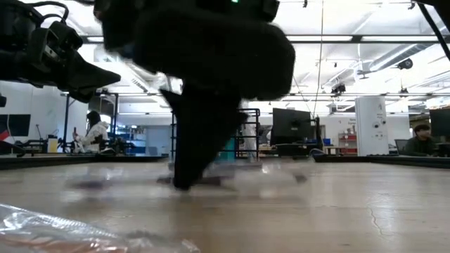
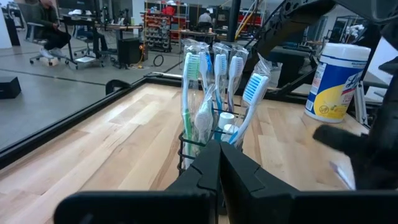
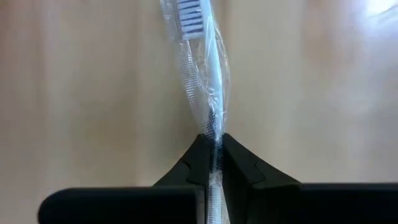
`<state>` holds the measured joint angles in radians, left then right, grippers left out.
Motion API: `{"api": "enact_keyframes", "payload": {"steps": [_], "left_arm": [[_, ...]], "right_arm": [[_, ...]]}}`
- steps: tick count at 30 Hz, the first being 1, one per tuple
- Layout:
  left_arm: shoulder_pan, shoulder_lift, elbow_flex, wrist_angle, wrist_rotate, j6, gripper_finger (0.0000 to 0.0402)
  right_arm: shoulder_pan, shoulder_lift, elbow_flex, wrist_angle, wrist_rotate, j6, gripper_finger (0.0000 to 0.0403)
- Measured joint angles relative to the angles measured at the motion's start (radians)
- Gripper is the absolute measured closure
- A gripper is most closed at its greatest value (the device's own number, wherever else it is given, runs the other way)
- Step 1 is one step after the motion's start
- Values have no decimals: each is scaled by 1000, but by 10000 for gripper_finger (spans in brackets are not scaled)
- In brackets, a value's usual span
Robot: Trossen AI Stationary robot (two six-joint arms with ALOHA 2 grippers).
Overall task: Pick & Place toothbrushing station
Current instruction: Put the purple toothbrush into the wire organizer
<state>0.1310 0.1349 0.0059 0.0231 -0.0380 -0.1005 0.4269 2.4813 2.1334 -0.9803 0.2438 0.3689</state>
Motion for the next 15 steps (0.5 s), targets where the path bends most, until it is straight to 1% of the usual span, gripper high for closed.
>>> {"api": "enact_keyframes", "payload": {"steps": [3,5,9,12,15], "left_arm": [[0,0,0,0,0,-1,392],[0,0,0,0,0,-1,392],[0,0,0,0,0,-1,392],[0,0,0,0,1,1,392],[0,0,0,0,0,2,392]], "right_arm": [[13,-53,-3,-33,109,-70,388],[16,-130,-9,-56,149,-87,389],[17,-275,-47,-34,204,-123,389],[20,-381,-124,4,250,-166,389],[25,-541,-245,104,295,-211,389]]}}
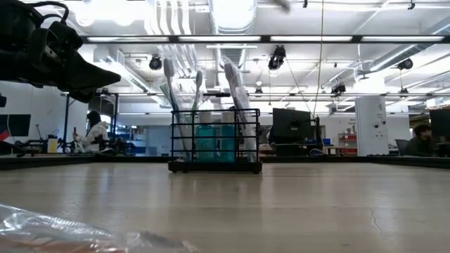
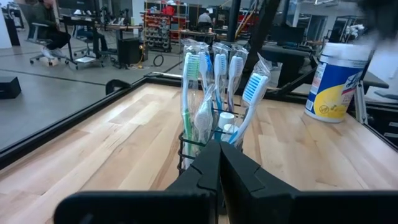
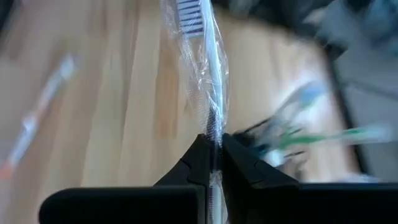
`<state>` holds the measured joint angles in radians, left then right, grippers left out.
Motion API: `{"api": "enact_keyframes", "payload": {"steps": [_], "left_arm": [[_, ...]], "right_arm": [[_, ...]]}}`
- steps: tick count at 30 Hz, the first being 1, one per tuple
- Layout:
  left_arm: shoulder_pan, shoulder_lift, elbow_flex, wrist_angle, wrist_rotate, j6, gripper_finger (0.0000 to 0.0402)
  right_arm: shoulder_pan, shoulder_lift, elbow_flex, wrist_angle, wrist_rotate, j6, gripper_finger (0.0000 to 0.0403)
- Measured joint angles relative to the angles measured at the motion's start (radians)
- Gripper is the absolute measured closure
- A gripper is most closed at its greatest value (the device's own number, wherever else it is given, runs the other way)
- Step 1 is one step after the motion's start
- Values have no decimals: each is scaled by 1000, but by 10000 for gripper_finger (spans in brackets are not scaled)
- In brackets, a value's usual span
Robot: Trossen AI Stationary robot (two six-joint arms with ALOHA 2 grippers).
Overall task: Pick & Place toothbrushing station
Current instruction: Put the purple toothbrush into the wire organizer
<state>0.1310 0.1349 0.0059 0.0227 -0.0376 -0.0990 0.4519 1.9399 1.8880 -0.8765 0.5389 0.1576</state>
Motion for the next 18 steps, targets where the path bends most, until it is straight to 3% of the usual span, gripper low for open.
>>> {"api": "enact_keyframes", "payload": {"steps": [11,18], "left_arm": [[0,0,0,1,0,19,392],[0,0,0,2,-1,10,392]], "right_arm": [[-30,-649,-727,629,10,-113,390],[-55,-977,-1100,867,-20,-143,390]]}}
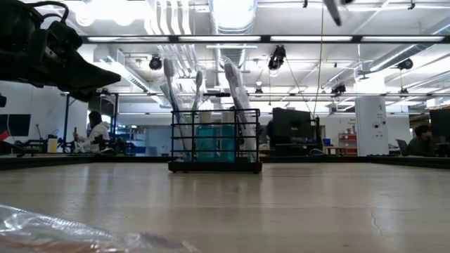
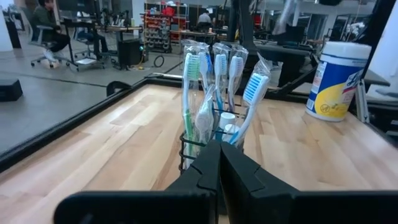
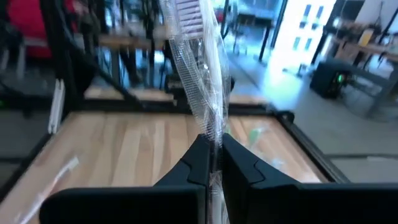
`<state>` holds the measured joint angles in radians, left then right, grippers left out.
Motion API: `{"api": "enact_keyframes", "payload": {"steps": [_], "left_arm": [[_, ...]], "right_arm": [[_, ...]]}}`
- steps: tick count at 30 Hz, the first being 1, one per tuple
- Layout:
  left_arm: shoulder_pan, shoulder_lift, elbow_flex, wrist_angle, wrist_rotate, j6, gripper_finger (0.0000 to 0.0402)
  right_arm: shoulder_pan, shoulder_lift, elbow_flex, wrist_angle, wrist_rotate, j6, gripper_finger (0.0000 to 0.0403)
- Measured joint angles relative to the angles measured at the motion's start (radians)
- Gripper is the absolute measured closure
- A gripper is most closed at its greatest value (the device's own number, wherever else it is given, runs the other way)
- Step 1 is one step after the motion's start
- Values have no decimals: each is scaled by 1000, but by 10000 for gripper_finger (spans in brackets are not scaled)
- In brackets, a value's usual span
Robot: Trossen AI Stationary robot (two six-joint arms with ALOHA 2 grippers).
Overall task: Pick & Place toothbrushing station
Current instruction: Put the purple toothbrush into the wire organizer
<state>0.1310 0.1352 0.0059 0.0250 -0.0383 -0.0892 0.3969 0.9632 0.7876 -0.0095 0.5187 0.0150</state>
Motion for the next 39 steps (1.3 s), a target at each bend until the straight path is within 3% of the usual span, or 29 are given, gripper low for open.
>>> {"api": "enact_keyframes", "payload": {"steps": [6,12,27,39], "left_arm": [[0,0,0,33,-20,150,392],[0,0,0,63,-56,239,392],[0,-1,0,64,-66,153,392],[0,-1,0,74,-118,152,392]], "right_arm": [[-2,-224,-246,144,-20,-71,390],[-2,-387,-402,286,-34,-115,390],[-2,-535,-654,524,-100,-162,390],[-2,-781,-779,500,-148,-210,390]]}}
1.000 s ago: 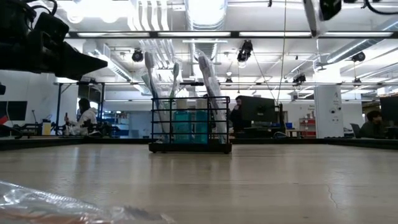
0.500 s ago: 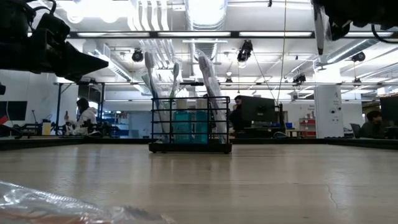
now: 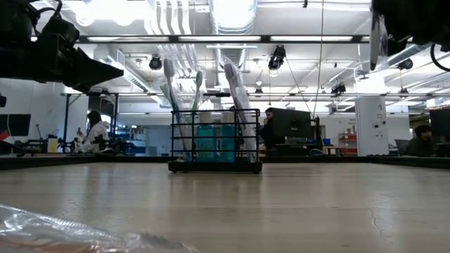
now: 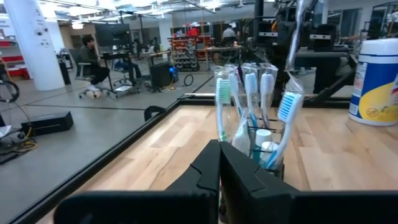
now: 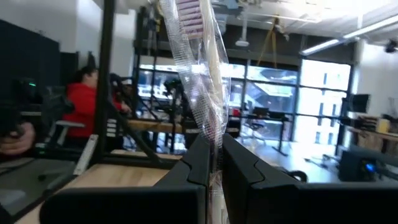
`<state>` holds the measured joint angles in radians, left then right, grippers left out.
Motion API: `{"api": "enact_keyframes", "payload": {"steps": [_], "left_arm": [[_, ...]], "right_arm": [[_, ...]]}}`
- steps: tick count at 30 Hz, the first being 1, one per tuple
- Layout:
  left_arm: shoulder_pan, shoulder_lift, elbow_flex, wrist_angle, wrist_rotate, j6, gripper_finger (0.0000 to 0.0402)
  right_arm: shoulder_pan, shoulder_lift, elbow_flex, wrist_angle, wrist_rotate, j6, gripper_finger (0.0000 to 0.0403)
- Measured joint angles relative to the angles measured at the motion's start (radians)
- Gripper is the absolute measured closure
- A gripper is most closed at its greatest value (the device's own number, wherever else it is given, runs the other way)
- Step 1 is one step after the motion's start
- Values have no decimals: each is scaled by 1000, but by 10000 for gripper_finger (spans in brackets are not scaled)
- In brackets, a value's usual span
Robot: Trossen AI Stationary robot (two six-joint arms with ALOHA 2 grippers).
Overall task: Pick & Place toothbrushing station
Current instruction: Put the purple toothbrush into the wire organizer
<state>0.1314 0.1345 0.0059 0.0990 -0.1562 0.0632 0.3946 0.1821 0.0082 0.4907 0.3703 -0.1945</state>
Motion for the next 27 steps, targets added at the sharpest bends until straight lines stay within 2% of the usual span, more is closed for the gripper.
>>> {"api": "enact_keyframes", "payload": {"steps": [10,16,21,27], "left_arm": [[0,0,0,-2,-3,6,392],[0,0,0,-2,-3,6,392],[0,0,0,-2,-3,4,392],[0,0,0,14,-3,4,392]], "right_arm": [[0,-145,0,-148,-13,9,390],[0,-142,0,-87,-13,18,390],[0,-63,18,82,-13,-20,390],[-1,182,196,61,-13,-54,390]]}}
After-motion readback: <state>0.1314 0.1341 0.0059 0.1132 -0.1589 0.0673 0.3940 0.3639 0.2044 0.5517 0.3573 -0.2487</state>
